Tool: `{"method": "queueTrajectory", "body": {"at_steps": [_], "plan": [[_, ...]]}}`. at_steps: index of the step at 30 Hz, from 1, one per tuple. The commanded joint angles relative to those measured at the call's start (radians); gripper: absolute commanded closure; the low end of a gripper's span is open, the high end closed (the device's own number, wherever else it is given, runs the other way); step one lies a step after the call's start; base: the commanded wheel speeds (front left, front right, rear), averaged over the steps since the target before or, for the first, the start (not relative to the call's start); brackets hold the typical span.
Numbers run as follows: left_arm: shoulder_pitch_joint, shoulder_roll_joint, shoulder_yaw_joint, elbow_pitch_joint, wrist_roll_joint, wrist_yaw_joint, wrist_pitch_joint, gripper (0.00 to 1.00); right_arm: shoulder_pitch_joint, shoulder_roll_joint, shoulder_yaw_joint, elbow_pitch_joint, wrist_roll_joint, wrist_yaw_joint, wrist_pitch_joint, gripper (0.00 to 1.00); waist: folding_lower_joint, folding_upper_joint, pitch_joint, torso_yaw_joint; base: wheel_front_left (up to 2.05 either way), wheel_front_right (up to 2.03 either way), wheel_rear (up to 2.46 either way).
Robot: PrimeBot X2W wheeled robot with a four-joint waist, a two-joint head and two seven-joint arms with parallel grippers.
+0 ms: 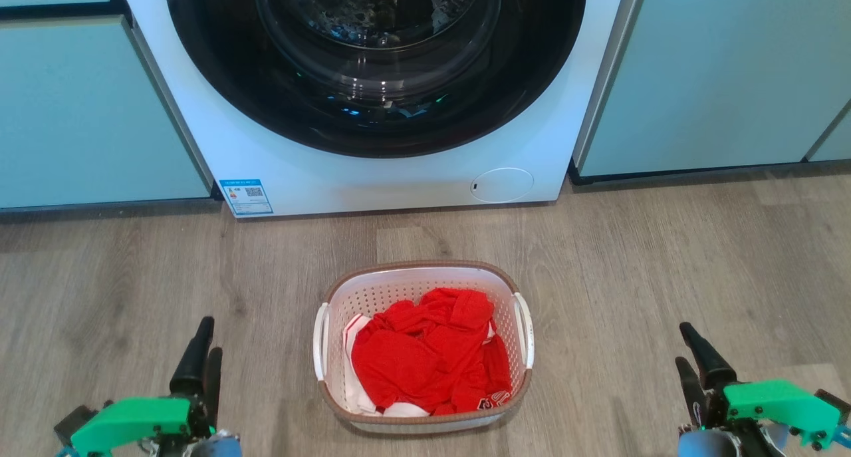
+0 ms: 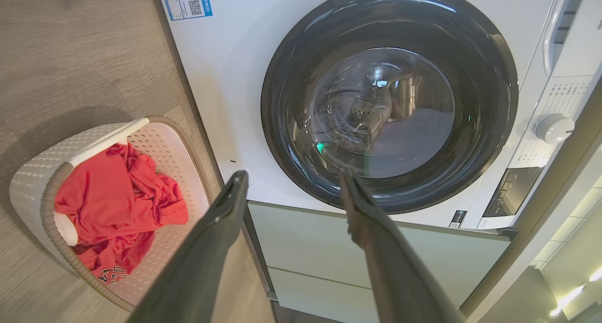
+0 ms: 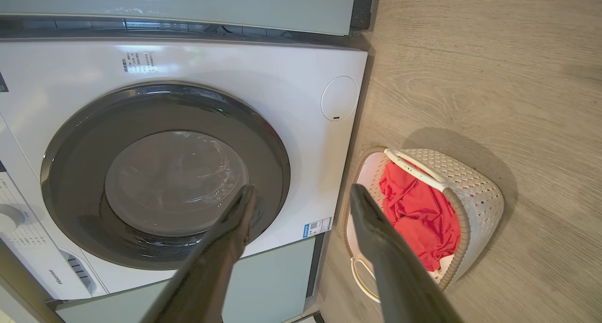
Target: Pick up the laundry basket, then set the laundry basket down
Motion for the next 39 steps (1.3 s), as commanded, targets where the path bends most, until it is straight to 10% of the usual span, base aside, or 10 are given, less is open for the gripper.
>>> {"method": "queueTrajectory", "body": {"at_steps": [1,39], "plan": [[-0.049,0.009,0.004,-0.042,0.018,0.002,-0.008,0.0,-0.042,-0.008,0.005,-0.039,-0.016,0.0,-0.013,0.0,0.0,0.0,0.0,0.0,0.0,0.0,0.0],[-0.055,0.088,-0.173,-0.188,0.678,0.206,-0.123,0.0,-0.054,-0.013,0.115,-0.162,-0.642,0.001,-0.127,0.0,0.0,0.0,0.005,-0.003,0.0,0.0,0.0]]}}
